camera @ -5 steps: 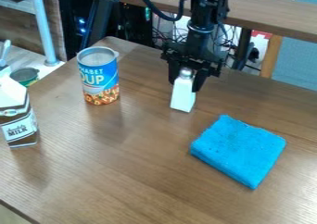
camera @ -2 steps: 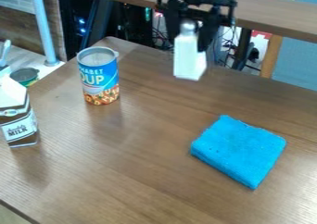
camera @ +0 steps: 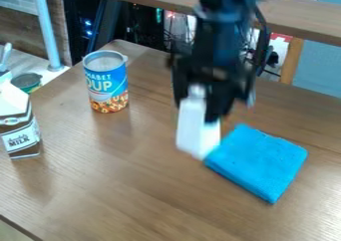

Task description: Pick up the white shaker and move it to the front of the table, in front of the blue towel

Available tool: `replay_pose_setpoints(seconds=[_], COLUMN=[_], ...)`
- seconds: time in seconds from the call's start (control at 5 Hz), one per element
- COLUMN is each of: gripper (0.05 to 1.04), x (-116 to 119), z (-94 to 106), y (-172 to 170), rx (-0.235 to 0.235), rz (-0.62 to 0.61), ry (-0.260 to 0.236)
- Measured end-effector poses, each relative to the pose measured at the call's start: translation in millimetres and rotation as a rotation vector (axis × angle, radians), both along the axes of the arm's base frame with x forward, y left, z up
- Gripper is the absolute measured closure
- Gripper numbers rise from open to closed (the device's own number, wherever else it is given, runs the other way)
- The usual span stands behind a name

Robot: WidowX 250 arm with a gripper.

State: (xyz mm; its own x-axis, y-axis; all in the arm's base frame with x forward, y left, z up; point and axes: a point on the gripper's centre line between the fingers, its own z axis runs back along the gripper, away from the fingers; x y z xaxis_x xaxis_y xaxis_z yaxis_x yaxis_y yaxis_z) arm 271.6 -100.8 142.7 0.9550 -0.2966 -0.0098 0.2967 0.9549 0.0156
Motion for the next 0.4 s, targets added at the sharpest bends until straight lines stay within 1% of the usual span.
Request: replay_pose_setpoints(seconds=[0.2,0.4], gripper=[0.422,0.422], x=[-32.2,-41.7], z=[-21.9,-43.6], y=[-11.6,-16.7], rx=[0.008,0.014], rz=[-0.109,-0.168], ry=[0.005,-0.030])
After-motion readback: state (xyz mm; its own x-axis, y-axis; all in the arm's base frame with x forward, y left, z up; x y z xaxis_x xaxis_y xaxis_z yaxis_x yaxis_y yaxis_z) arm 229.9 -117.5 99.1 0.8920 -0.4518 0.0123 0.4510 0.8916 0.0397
